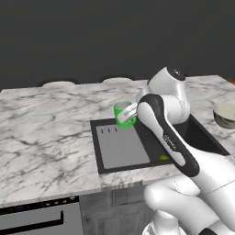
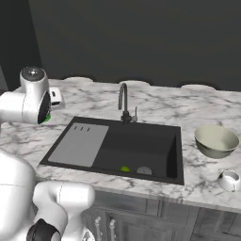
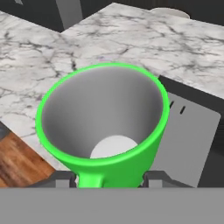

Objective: Clear the mugs and bowl far away from the sink.

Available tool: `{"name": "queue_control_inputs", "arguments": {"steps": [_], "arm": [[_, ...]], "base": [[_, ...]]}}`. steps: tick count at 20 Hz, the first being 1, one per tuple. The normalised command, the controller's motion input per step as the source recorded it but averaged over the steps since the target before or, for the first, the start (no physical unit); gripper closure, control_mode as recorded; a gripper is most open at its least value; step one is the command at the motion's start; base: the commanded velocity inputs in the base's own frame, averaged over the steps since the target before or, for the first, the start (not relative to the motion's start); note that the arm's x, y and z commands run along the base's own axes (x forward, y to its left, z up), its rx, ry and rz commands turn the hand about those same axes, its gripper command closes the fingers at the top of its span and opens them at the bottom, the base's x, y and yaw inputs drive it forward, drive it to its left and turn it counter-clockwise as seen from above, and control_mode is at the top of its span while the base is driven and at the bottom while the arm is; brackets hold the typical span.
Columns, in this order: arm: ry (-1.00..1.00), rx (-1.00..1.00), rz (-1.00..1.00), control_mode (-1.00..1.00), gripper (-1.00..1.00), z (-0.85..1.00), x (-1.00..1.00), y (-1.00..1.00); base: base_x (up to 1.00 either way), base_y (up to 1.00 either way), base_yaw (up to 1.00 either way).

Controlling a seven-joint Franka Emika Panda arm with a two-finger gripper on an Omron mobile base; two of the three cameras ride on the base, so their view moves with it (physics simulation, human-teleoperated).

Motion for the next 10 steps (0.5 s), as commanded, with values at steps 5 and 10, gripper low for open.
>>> {"name": "queue_control_inputs", "arguments": {"steps": [5, 10], "arm": [[-0.01, 0.00, 0.00, -1.00, 1.00, 0.00, -0.09, -0.13], [0.00, 0.00, 0.00, -1.00, 1.00, 0.00, -0.07, -0.01]], "base": [[0.00, 0.00, 0.00], [0.00, 0.00, 0.00]]}}
